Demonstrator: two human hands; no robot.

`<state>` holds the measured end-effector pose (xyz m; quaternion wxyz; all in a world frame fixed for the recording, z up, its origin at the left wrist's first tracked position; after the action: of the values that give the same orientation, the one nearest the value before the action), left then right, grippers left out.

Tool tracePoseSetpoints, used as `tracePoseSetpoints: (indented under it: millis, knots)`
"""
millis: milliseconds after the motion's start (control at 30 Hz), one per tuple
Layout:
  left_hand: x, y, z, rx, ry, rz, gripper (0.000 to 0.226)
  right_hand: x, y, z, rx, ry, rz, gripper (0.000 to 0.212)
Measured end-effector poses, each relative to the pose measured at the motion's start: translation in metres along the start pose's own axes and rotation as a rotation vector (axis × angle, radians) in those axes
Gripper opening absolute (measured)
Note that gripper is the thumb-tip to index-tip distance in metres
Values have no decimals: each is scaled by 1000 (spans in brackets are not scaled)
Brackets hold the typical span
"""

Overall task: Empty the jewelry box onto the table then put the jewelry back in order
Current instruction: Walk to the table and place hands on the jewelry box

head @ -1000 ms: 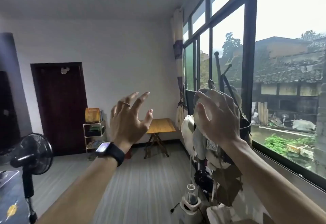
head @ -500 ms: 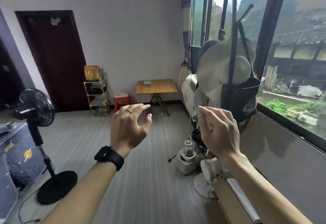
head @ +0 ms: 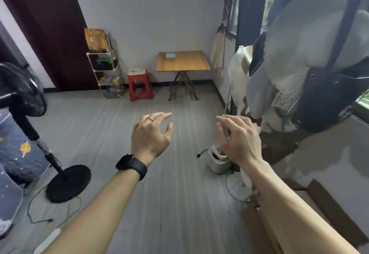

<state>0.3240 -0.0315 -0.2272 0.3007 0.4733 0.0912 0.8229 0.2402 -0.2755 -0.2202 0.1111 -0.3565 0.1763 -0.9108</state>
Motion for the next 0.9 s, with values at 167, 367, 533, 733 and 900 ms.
tracePoseSetpoints:
  millis: [167, 367, 533, 733, 900]
  knots:
    - [-45, -48, 70, 7, -55, 5, 37, -82, 4, 60, -17, -59, -16, 39]
    - [-100, -100, 173, 11, -70, 25, 38, -175, 17, 152, -24, -40, -21, 36]
    - [-155, -152, 272, 34, -56, 43, 37, -277, 40, 235, -32, -99, 13, 37]
    - [-207, -212, 409, 73, -26, 101, 38, -401, 60, 356, 2, -158, 42, 38]
    - [-239, -268, 512, 119, -19, 121, 38, -497, 52, 453, 31, -196, 81, 27]
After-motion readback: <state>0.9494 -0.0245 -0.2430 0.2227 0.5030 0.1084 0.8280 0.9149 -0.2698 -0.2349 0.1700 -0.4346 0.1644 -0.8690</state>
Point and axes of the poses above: each hand's wrist, its own z-axis towards the middle knuckle, its own x-axis out of the back of the hand, y = z × x, the point moved 9 cm from there along z, towards the middle knuckle, and after that the axes turned 4 degrees about y, right-handed, at the moved point
